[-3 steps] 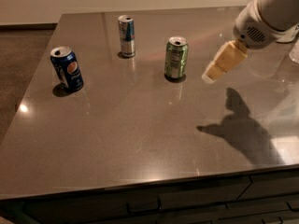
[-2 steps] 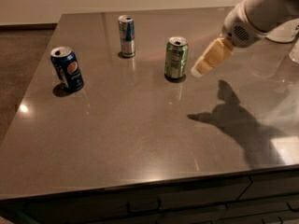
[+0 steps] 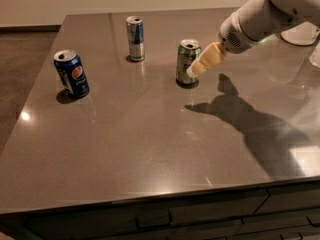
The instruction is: Knock green can over
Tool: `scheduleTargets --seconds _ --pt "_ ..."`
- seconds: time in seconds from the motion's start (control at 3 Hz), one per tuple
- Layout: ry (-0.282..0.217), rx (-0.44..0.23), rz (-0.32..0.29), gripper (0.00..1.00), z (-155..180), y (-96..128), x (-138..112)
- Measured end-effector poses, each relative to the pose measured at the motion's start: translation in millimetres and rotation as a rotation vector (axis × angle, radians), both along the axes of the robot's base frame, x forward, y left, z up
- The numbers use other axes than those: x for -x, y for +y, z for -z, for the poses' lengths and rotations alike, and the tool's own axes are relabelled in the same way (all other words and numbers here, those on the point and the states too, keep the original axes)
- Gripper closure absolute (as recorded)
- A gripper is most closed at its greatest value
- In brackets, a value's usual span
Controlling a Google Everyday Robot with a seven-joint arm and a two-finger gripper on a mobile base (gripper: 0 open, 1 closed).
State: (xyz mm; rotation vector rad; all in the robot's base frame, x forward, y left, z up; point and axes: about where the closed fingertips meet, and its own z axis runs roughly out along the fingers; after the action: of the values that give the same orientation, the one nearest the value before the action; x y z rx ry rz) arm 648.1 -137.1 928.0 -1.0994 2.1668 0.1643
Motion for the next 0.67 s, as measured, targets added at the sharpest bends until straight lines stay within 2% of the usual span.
scheduleTargets --seconds 0.67 --pt "-0.002 -0.067 0.011 0.0 20 27 -35"
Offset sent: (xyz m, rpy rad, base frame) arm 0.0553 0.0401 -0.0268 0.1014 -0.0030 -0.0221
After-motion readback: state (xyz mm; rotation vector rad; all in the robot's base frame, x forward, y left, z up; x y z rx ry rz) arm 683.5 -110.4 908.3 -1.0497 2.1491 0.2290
